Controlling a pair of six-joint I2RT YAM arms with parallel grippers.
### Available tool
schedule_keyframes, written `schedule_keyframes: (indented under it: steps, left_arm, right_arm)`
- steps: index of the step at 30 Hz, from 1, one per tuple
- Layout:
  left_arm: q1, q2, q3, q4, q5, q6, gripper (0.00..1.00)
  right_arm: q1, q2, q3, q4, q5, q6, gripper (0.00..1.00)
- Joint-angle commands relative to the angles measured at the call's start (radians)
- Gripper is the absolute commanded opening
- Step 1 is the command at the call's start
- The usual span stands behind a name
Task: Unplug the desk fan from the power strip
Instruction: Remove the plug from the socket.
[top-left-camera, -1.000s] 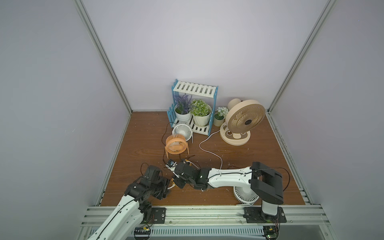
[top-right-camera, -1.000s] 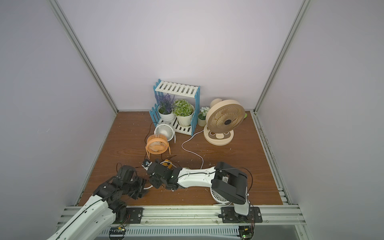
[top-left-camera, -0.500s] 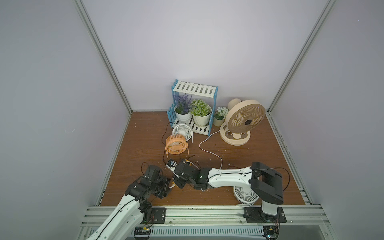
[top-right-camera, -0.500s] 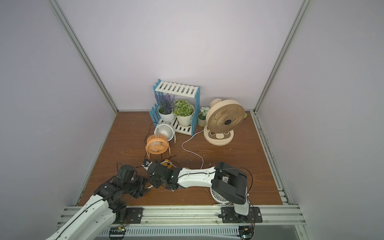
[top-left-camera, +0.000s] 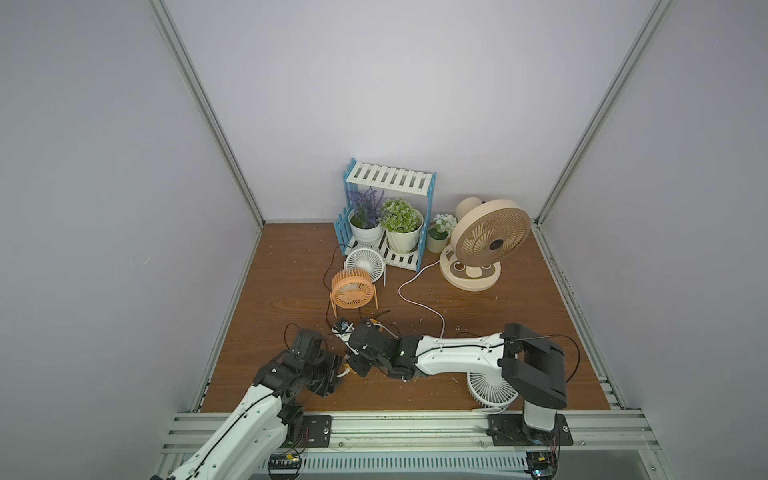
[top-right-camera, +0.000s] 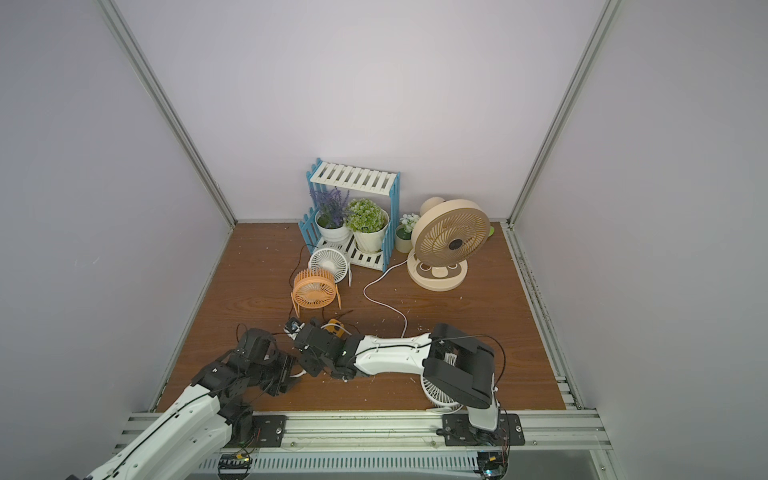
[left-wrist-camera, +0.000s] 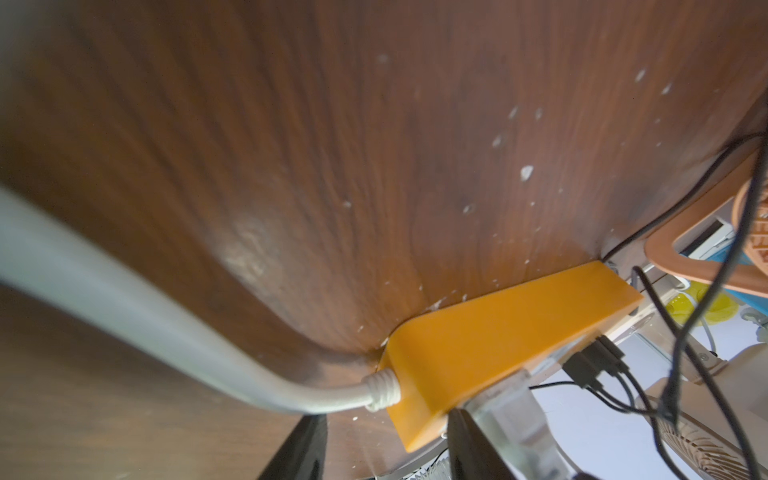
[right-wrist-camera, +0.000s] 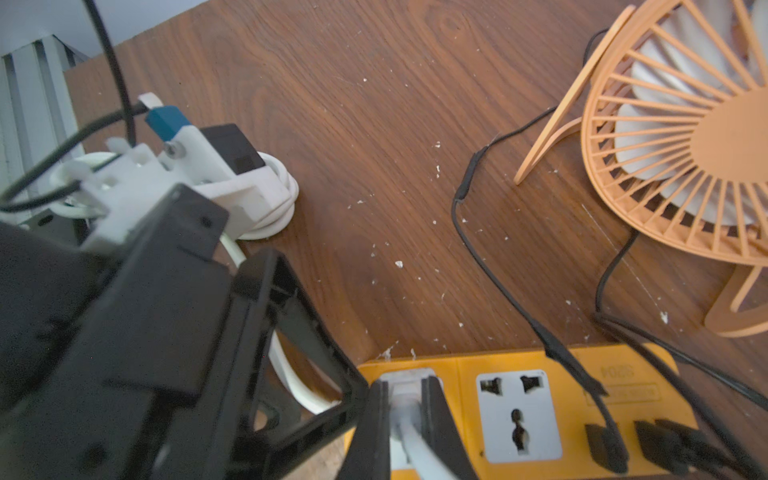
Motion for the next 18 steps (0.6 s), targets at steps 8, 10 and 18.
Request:
schedule_keyframes:
  steps: [8,10,18]
  left_arm:
    - [-0.013,0.121,0.012,-0.114,0.023,0.013,0.43]
    - [-0.013,0.123,0.019,-0.122,0.017,0.017,0.43]
    - [-0.013,0.115,0.013,-0.145,0.010,0.008,0.44]
  right_arm:
    - [0.002,-0.011,0.023,0.014,-0.055,-0.021,0.00]
    - [0.003,-0.020,0.016,0.026,-0.061,-0.028,0.00]
    - [0.004,-0.064,-0.018,0.075,-0.052,-0.058,0.00]
